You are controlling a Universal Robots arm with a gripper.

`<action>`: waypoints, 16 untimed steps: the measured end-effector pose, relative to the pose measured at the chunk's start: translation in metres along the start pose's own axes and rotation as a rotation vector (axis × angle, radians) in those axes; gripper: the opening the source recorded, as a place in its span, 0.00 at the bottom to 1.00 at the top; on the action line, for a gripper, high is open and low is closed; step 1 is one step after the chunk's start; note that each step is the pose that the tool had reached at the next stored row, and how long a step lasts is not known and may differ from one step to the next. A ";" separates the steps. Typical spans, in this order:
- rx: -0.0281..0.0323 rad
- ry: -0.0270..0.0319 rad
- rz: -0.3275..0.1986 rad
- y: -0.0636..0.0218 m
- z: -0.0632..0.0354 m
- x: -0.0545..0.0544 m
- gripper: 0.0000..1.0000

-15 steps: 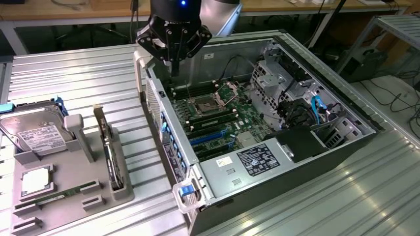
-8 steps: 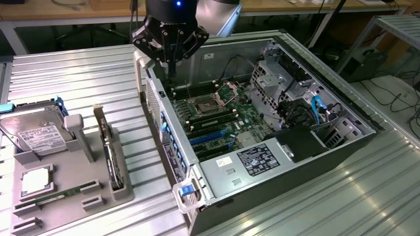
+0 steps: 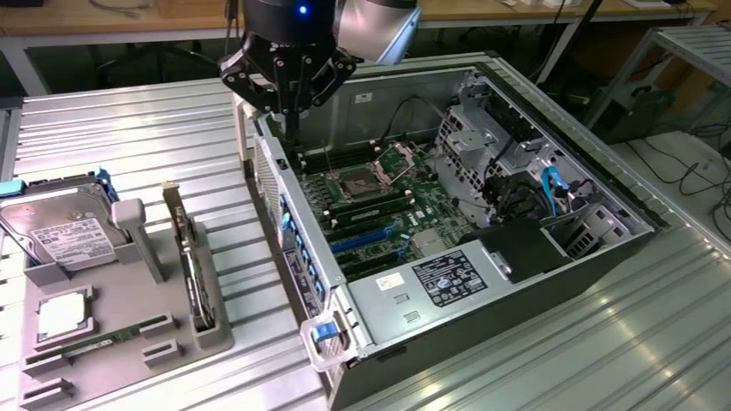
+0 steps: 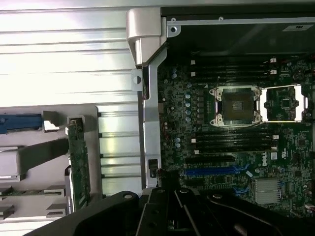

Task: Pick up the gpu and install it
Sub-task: 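Reach for the gpu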

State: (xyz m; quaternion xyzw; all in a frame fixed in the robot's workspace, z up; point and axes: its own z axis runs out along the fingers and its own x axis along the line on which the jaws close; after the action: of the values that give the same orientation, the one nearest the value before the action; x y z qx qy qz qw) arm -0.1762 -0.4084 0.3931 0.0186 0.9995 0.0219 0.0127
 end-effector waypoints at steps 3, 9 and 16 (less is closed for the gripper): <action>0.0001 0.0002 -0.003 -0.0019 -0.0002 0.005 0.11; 0.0008 0.0005 -0.010 -0.0035 -0.0005 0.011 0.11; 0.0013 0.0007 -0.017 -0.0059 -0.0008 0.020 0.11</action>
State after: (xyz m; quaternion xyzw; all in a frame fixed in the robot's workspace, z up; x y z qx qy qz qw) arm -0.1963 -0.4136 0.3931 0.0099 0.9996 0.0212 0.0125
